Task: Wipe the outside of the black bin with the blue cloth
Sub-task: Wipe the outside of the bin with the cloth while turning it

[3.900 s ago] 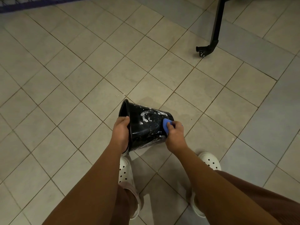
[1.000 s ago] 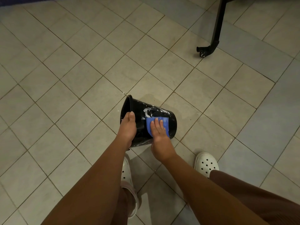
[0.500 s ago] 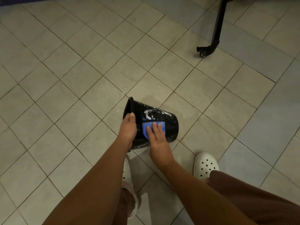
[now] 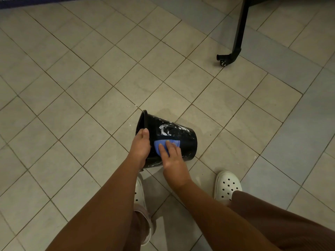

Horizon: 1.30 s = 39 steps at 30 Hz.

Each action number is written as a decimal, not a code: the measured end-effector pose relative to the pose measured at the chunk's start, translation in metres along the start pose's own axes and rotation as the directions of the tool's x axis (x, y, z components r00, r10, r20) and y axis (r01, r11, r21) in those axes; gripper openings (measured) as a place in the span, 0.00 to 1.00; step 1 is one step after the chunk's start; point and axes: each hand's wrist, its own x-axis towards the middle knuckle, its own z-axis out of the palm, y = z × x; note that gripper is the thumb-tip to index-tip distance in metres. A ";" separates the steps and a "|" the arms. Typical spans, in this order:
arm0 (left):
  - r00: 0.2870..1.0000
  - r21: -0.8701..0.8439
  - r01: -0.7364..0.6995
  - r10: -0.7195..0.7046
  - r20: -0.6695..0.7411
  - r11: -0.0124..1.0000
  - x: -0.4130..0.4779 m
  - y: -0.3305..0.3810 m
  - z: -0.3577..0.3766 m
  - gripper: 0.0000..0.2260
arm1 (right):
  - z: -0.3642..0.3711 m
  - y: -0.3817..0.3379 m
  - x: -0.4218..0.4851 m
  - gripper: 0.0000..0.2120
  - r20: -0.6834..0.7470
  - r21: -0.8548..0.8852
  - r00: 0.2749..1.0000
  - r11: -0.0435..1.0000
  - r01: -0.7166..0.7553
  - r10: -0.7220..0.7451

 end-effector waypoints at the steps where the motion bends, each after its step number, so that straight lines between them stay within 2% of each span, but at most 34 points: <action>1: 1.000 0.005 -0.006 0.006 0.004 1.000 0.000 -0.001 -0.001 0.15 | 0.000 -0.002 -0.002 0.36 0.001 0.018 0.999 0.999 0.041 -0.041; 4: 1.000 -0.008 -0.005 0.005 0.007 1.000 0.000 -0.001 -0.002 0.14 | 0.000 0.003 0.007 0.38 -0.025 0.027 0.993 0.993 0.117 -0.116; 8: 1.000 -0.022 0.014 -0.013 0.028 1.000 -0.001 0.001 0.002 0.15 | -0.004 0.007 0.018 0.39 -0.044 -0.003 0.999 0.999 -0.032 0.032; 11: 1.000 -0.021 0.014 -0.014 0.018 1.000 -0.002 0.003 0.002 0.15 | 0.002 0.002 0.005 0.38 -0.025 -0.037 0.998 0.998 -0.051 0.050; 16: 1.000 -0.034 0.018 -0.018 0.000 0.999 0.001 0.000 -0.003 0.15 | 0.007 -0.003 -0.014 0.40 0.002 0.011 0.992 0.991 0.130 -0.130; 19: 1.000 -0.047 0.011 -0.011 0.003 0.999 0.002 0.001 -0.004 0.15 | 0.003 0.004 0.000 0.38 0.012 0.047 0.987 0.986 0.162 -0.163; 24: 1.000 -0.061 0.028 -0.028 -0.003 0.998 0.000 0.002 0.000 0.15 | 0.000 0.013 0.015 0.37 -0.026 0.033 0.996 0.996 -0.080 0.081; 27: 0.999 -0.055 0.037 -0.037 -0.009 0.998 -0.001 0.003 0.001 0.15 | -0.001 0.008 0.006 0.35 0.045 0.004 0.985 0.986 -0.166 0.166; 30: 0.999 -0.059 0.031 -0.032 -0.016 0.998 0.001 0.001 0.000 0.15 | 0.005 0.000 -0.004 0.37 0.098 -0.022 0.989 0.994 -0.109 0.110; 34: 1.000 -0.060 0.029 -0.029 -0.005 0.998 -0.001 0.001 -0.001 0.15 | 0.003 0.007 0.014 0.36 -0.001 0.028 1.000 1.000 0.011 -0.011; 39: 0.999 -0.041 0.041 -0.041 -0.009 0.998 -0.003 0.003 -0.002 0.17 | -0.006 0.019 0.024 0.32 0.090 0.043 0.984 0.987 -0.155 0.151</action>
